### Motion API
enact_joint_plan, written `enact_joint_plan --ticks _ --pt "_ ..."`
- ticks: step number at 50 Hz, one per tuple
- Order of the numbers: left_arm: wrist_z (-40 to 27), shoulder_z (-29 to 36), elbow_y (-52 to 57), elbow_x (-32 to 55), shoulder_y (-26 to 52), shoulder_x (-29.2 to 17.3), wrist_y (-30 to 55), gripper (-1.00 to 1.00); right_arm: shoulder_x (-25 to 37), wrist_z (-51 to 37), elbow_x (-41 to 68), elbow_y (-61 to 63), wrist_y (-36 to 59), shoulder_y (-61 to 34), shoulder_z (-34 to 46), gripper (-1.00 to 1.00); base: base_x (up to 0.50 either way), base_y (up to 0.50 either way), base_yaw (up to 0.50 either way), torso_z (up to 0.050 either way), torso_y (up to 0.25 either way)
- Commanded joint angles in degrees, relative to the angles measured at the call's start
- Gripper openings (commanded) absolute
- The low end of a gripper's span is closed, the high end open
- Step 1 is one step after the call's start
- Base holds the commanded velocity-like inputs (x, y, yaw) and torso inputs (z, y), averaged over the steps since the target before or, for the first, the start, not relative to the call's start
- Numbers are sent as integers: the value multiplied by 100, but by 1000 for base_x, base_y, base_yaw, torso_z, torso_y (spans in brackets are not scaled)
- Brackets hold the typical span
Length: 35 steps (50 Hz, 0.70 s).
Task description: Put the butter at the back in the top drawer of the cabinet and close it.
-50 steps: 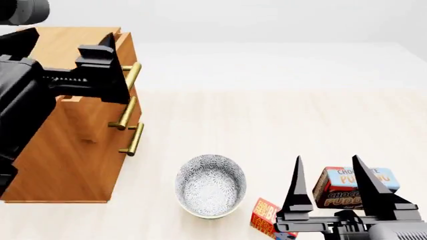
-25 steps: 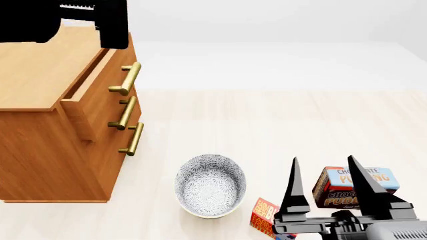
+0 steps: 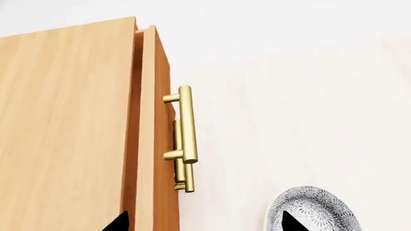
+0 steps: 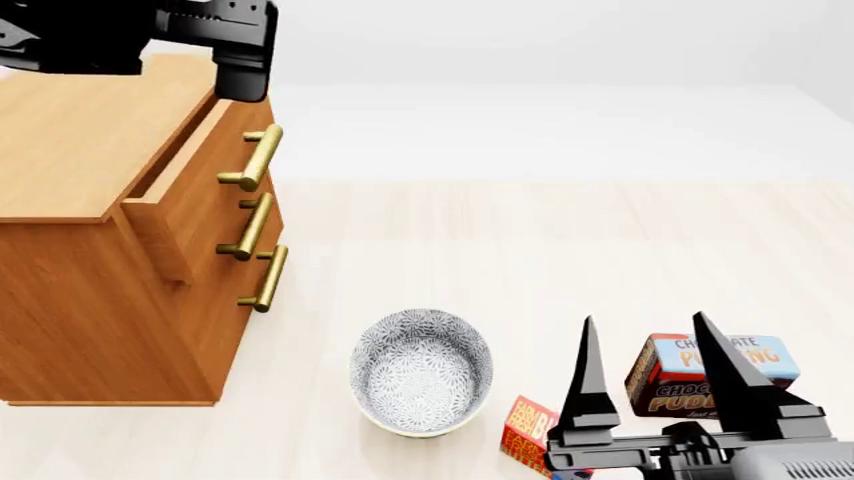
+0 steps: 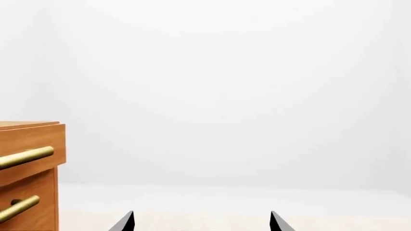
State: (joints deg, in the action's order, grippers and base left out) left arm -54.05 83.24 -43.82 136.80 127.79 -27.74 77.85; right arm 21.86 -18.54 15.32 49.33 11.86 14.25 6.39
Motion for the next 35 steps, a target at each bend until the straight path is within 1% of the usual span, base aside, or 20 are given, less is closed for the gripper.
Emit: enact_joint_plan --ticks 1,11,16,21,26,35 --pt "157 254 -598 27 23 289 494 100 32 -19 29 0 3 -8 23 100 0 0 0 0 0" --pt "471 210 -740 -12 -180 376 522 100 63 -30 61 -14 30 -42 49 100 0 0 0 0 0" --pt "1055 197 -1064 -556 -260 545 563 100 75 -36 65 -33 33 -62 63 100 0 0 0 0 0" --pt "1357 228 -1204 -818 -305 612 561 100 87 -39 59 -50 24 -70 82 100 0 0 0 0 0" --pt "1488 283 -1325 -934 -311 656 574 100 99 -44 56 -64 16 -76 96 100 0 0 0 0 0" --pt "1493 358 -1348 -966 -407 672 538 100 123 -55 49 -71 -3 -74 119 100 0 0 0 0 0"
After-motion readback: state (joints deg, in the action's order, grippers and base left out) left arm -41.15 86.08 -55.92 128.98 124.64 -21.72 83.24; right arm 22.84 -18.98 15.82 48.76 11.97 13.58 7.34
